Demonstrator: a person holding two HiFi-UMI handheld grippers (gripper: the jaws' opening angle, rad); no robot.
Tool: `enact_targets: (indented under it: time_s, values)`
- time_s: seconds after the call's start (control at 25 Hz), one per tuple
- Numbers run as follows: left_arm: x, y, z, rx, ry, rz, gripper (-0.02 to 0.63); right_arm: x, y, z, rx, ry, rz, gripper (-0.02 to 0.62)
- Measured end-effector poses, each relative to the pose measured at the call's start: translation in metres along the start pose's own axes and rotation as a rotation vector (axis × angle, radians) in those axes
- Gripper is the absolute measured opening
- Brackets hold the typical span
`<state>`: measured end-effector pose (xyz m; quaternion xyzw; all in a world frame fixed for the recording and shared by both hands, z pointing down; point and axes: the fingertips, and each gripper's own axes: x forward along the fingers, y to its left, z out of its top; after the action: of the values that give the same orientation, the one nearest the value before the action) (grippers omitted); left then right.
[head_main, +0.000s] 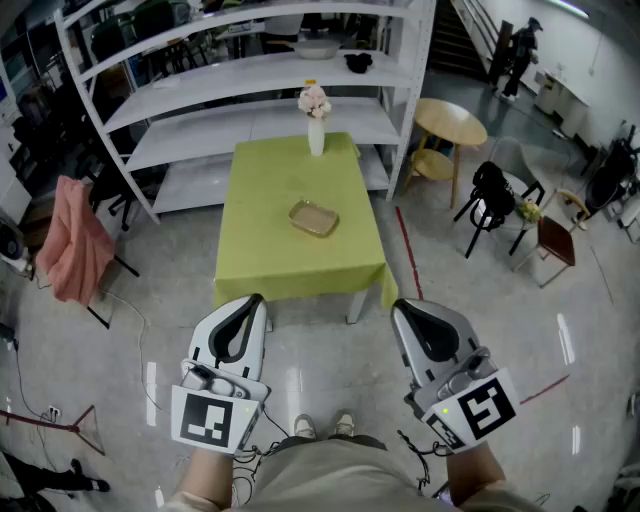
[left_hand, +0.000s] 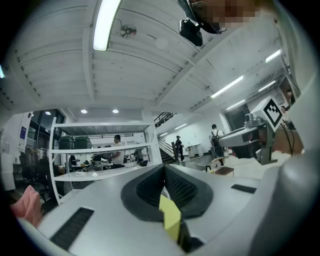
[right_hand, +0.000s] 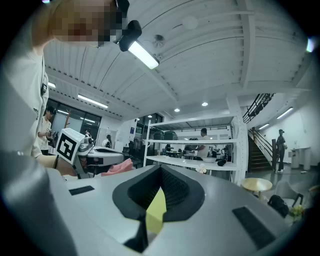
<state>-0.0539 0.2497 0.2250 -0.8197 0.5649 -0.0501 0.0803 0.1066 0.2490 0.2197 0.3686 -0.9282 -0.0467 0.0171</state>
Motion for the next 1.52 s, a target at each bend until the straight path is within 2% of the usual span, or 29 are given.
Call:
enact_targets:
  time_s: [0.08, 0.12, 0.24, 0.72, 1.0, 1.12, 1.32, 1.52]
  values:
    - [0.002, -0.001, 0.011, 0.028, -0.071, -0.005, 0.006, -0.001, 0.000, -0.002, 0.000, -0.003, -0.001, 0.005]
    - [0.002, -0.002, 0.012, 0.036, -0.080, -0.005, 0.006, -0.002, 0.000, -0.002, 0.003, -0.007, -0.003, 0.005]
    - [0.002, -0.005, 0.002, 0.032, -0.022, 0.004, 0.006, -0.006, -0.005, -0.002, 0.023, -0.026, -0.015, 0.006]
    - [0.020, -0.019, -0.003, 0.041, 0.004, 0.022, 0.006, -0.009, -0.032, -0.009, 0.029, -0.032, -0.011, 0.006]
    - [0.034, -0.030, -0.009, 0.057, 0.022, 0.043, 0.006, -0.010, -0.049, -0.027, 0.036, -0.015, 0.012, 0.006]
    - [0.037, -0.034, -0.013, 0.031, 0.037, 0.040, 0.006, -0.008, -0.054, -0.035, 0.042, -0.008, 0.021, 0.006]
    - [0.046, -0.028, -0.015, 0.048, 0.032, 0.058, 0.006, 0.003, -0.062, -0.044, 0.045, 0.002, 0.035, 0.006]
    - [0.059, -0.019, -0.030, 0.022, 0.040, 0.063, 0.006, 0.022, -0.069, -0.057, 0.035, 0.030, 0.042, 0.006]
